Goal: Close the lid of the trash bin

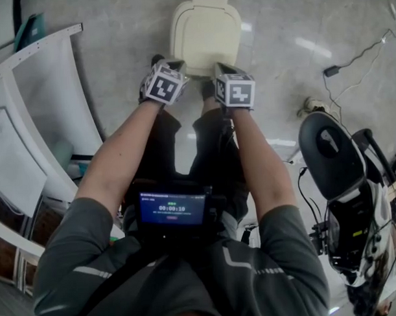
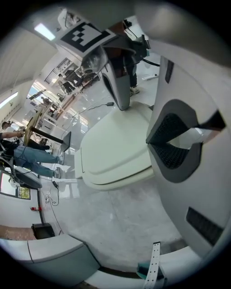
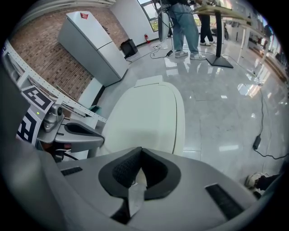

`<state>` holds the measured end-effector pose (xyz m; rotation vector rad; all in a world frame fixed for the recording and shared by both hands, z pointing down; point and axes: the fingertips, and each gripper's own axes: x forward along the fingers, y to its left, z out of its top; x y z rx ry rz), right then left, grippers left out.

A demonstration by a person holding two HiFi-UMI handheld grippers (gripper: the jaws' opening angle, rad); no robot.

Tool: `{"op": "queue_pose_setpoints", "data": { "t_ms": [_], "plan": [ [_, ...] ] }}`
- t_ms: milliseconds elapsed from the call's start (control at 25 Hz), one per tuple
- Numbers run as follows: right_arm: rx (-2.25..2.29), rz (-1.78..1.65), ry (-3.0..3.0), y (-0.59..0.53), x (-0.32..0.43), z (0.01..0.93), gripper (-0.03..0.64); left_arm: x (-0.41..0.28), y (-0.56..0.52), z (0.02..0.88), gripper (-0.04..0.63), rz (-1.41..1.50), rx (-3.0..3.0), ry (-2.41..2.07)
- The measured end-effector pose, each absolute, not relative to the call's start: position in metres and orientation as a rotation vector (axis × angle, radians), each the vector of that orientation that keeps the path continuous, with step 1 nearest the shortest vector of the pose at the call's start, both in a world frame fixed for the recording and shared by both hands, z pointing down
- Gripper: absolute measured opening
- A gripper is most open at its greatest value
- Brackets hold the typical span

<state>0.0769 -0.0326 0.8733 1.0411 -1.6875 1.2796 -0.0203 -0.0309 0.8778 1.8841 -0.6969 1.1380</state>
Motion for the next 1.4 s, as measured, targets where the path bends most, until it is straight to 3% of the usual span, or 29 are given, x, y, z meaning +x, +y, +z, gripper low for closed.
{"op": "queue_pose_setpoints", "data": {
  "t_ms": [160,880,1400],
  "plan": [
    [1.034,1.292,-1.663,-0.030,0.079,0.883,0.012,-0.026,-0.021,0.890,-0.005,1.220,1.842,-0.684],
    [1.177,1.478,-1.527,-0.028,0.081,0.884,0.012,-0.025,-0.024,0.889,-0.005,1.092,1.726,-0.737],
    [1.213,1.353,-1.682,-0.072,0.096,0.786,0.012,-0.037,-0.087,0.793,-0.005,0.965,1.799,-0.908]
  ]
}}
